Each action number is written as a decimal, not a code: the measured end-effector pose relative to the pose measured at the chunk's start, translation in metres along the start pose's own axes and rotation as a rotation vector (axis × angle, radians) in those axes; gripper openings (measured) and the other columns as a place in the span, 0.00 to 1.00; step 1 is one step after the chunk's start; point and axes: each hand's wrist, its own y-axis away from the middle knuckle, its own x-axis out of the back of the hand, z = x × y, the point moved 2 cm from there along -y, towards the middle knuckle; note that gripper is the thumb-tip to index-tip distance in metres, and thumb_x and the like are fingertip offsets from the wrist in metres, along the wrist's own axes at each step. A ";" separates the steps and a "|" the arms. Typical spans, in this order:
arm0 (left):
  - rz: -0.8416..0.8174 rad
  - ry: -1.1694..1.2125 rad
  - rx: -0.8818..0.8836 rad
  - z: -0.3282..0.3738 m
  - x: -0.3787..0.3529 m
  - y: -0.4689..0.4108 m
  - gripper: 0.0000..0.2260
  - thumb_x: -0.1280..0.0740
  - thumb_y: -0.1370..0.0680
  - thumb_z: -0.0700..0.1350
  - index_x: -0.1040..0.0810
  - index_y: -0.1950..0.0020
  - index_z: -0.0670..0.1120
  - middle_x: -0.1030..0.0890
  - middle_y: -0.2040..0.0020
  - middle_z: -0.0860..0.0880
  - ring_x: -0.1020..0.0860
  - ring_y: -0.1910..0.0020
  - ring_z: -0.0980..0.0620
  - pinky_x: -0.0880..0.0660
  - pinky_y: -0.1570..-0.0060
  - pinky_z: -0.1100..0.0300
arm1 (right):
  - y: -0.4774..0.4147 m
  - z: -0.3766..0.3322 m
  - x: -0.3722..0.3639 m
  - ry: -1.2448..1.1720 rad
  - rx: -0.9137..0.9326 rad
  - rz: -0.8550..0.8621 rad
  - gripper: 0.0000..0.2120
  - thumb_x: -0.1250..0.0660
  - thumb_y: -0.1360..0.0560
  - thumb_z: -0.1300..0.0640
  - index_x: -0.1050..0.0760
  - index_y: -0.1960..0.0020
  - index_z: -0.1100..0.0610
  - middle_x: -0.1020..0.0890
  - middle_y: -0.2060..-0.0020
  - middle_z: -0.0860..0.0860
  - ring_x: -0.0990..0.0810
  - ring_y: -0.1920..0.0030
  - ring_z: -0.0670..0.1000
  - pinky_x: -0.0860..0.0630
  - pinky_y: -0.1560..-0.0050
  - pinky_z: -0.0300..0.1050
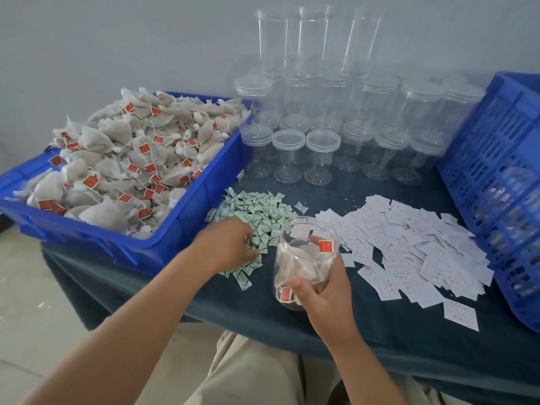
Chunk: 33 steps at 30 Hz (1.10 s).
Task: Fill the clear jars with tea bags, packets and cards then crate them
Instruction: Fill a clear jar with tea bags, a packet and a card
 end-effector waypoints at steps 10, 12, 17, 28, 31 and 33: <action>0.368 0.381 0.073 -0.015 -0.004 -0.001 0.08 0.32 0.18 0.57 0.15 0.45 0.57 0.17 0.47 0.58 0.20 0.54 0.57 0.19 0.51 0.54 | -0.002 0.006 0.000 0.030 -0.031 -0.042 0.26 0.20 0.32 0.45 0.23 0.36 0.36 0.15 0.41 0.45 0.15 0.39 0.51 0.18 0.43 0.41; 0.438 0.533 0.076 -0.014 0.014 0.008 0.07 0.32 0.17 0.56 0.15 0.48 0.58 0.15 0.58 0.60 0.20 0.66 0.60 0.18 0.61 0.56 | -0.002 0.007 0.000 0.063 -0.049 -0.067 0.27 0.19 0.33 0.44 0.24 0.36 0.35 0.15 0.41 0.45 0.15 0.39 0.51 0.19 0.43 0.40; 0.529 0.838 -0.243 0.009 0.076 0.050 0.04 0.27 0.21 0.56 0.16 0.46 0.62 0.14 0.59 0.59 0.22 0.70 0.61 0.25 0.70 0.68 | -0.002 0.013 -0.001 0.155 -0.050 -0.107 0.32 0.16 0.36 0.42 0.24 0.35 0.45 0.15 0.43 0.47 0.15 0.41 0.53 0.17 0.44 0.47; 0.165 0.315 -0.516 0.063 0.073 0.053 0.05 0.27 0.21 0.56 0.11 0.51 0.59 0.15 0.53 0.62 0.22 0.46 0.60 0.27 0.44 0.62 | 0.000 0.001 0.001 0.140 0.004 -0.115 0.36 0.15 0.33 0.43 0.26 0.29 0.42 0.16 0.37 0.46 0.17 0.35 0.53 0.18 0.37 0.51; 0.367 0.663 -0.454 0.063 0.075 0.050 0.02 0.25 0.22 0.53 0.13 0.54 0.58 0.15 0.56 0.62 0.18 0.56 0.62 0.27 0.57 0.71 | -0.001 -0.002 0.021 0.169 -0.004 -0.131 0.37 0.16 0.32 0.43 0.28 0.28 0.41 0.17 0.36 0.46 0.17 0.34 0.53 0.18 0.38 0.47; 0.396 0.808 -0.355 0.065 0.071 0.036 0.03 0.26 0.21 0.52 0.14 0.54 0.57 0.14 0.58 0.61 0.19 0.62 0.63 0.27 0.61 0.74 | 0.001 -0.002 0.041 0.206 -0.002 -0.126 0.37 0.16 0.33 0.43 0.28 0.29 0.37 0.17 0.36 0.44 0.18 0.34 0.50 0.19 0.38 0.44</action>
